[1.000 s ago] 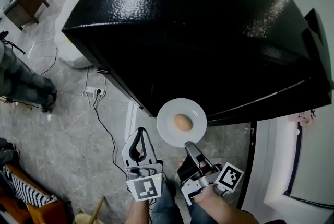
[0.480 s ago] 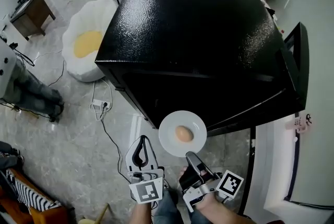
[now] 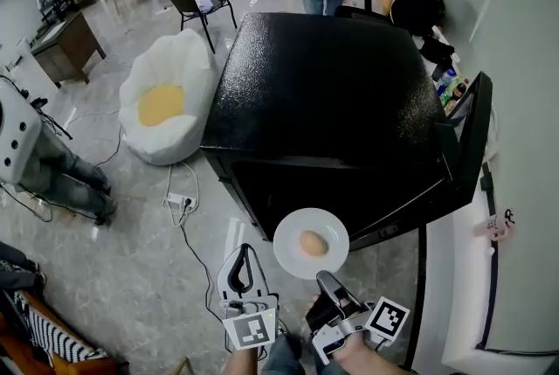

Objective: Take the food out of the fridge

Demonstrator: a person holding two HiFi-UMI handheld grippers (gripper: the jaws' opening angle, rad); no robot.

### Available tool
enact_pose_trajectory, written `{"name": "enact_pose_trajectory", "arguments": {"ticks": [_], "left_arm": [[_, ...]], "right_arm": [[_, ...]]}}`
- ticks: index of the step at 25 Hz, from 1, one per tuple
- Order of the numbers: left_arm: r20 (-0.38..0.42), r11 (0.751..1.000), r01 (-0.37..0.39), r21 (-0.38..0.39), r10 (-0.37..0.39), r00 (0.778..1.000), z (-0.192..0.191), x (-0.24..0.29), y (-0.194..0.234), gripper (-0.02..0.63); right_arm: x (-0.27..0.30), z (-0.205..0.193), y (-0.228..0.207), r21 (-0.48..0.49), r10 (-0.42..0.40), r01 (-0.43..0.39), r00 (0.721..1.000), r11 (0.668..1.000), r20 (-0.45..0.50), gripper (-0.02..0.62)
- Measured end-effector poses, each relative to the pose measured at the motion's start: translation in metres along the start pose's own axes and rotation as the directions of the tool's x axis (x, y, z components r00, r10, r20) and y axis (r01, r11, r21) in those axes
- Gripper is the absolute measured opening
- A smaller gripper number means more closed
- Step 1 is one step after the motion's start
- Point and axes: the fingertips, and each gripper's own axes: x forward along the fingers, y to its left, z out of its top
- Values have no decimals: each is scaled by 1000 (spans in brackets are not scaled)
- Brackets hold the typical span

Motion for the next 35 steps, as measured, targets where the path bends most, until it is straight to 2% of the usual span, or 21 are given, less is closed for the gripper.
{"name": "enact_pose_trajectory", "arguments": {"ticks": [20,24,35], "left_arm": [[38,1000,-11,19,10,999,97,-35,-16,14],[42,999,-4,46,2,999,107,-42,-12,14],[63,999,-11,51,7,998,136,-43,-10,14]], "right_arm": [[-46,-24,92,-16,7,-8,999,1000,-35,29],[-50,-30,102,-24,4,-5,999,1000,-32,29],[-57,-41,137,-40,25,-27,999,999,-47,29]]}}
